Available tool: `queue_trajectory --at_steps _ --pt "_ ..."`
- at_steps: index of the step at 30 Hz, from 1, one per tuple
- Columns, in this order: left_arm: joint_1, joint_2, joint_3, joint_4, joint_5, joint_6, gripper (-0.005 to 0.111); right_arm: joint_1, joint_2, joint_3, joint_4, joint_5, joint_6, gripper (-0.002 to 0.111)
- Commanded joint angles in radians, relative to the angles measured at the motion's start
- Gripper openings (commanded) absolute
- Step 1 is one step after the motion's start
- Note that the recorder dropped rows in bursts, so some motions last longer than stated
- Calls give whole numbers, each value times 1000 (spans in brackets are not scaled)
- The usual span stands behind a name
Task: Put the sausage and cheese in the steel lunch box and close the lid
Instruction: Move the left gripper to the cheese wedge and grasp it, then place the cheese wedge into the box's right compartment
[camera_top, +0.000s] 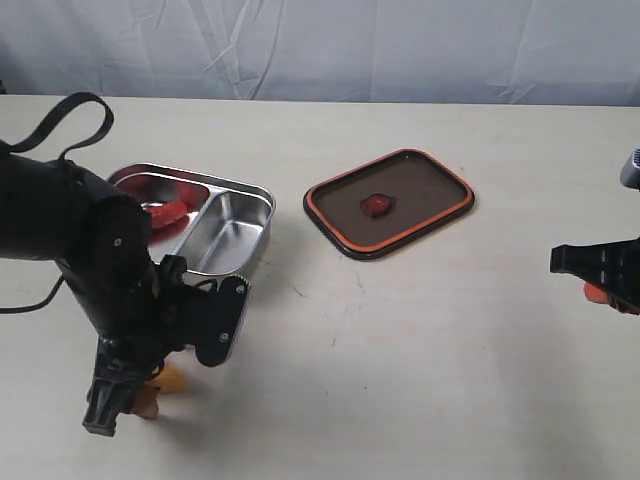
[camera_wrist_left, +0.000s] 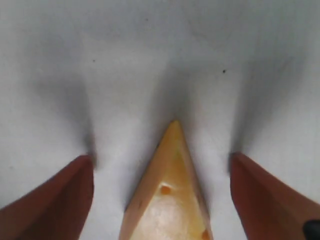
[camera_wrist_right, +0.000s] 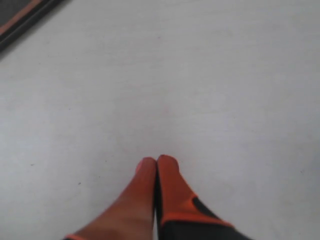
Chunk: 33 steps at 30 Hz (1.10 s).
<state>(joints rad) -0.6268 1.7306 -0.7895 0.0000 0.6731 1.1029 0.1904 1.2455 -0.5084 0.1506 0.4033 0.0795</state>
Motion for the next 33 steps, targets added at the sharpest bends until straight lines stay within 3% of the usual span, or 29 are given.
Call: queue_trajectory --at_steps 1,5,7,8,11,16,23,28,33 --pt "-4 49 4 33 2 -3 69 2 -7 5 -2 -6 -5 -1" --pt "-4 62 4 33 2 -3 58 2 -7 5 0 -6 -8 -1" --pt "-4 60 4 28 2 -3 39 2 -7 5 0 -8 -8 -1" --pt "-4 60 4 28 4 -3 24 2 -7 5 0 -8 -8 -1" --pt "-6 60 4 25 5 -3 2 2 -7 5 0 -11 -8 -1" --pt "-45 25 4 29 7 -5 0 2 -7 5 0 -15 -8 -1" --pt "-74 -155 -48 36 -28 -111 0 2 -7 5 0 -15 -8 -1" --pt "-67 -263 -93 65 -227 -220 0 2 -7 5 0 -15 -8 -1" --pt "-1 -243 -124 50 -472 -286 0 2 -7 5 0 -14 -8 -1"
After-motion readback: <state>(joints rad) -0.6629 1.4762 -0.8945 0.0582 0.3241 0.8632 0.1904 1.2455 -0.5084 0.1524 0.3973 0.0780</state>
